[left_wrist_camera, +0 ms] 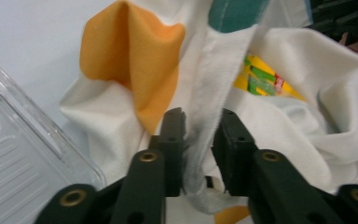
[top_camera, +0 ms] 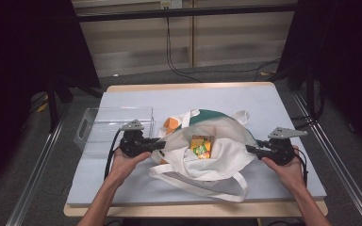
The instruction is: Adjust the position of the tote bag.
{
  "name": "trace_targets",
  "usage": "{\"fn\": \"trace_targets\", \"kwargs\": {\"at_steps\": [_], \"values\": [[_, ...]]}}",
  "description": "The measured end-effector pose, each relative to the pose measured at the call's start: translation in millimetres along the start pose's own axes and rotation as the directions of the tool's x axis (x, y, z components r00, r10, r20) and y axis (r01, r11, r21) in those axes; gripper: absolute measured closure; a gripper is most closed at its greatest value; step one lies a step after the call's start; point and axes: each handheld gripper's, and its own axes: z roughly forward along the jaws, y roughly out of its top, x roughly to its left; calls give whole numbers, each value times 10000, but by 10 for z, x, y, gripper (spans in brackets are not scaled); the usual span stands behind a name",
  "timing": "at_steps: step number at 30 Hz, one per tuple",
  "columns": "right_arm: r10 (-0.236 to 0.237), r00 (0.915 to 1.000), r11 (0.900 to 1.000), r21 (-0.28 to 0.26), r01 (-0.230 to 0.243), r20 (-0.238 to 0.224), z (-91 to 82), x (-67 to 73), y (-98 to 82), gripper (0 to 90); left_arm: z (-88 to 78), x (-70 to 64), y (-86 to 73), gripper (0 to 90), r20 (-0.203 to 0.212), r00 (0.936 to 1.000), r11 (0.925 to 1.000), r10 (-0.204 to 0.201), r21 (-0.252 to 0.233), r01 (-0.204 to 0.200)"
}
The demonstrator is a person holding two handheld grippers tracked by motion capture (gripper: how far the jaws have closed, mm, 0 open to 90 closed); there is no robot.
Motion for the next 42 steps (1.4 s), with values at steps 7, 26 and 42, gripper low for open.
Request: {"fn": "trace_targets", "kwargs": {"at_steps": [7,26,42], "values": [[72,9999,9970,-769,-66,82,-160,25,33,466,-149,-90,48,548,-306,9992,9988,239,-423,-252],[-221,9998,9889,-1472,218,-2,-315,173,101,451,-229,-470,239,661,637,9920,9908,1091,-878,-1033],[-727,9955,9896,-1287,645,-603,-334,418,59,430,369,-674,457,463,836,9922,9939,929,524,-975]]}}
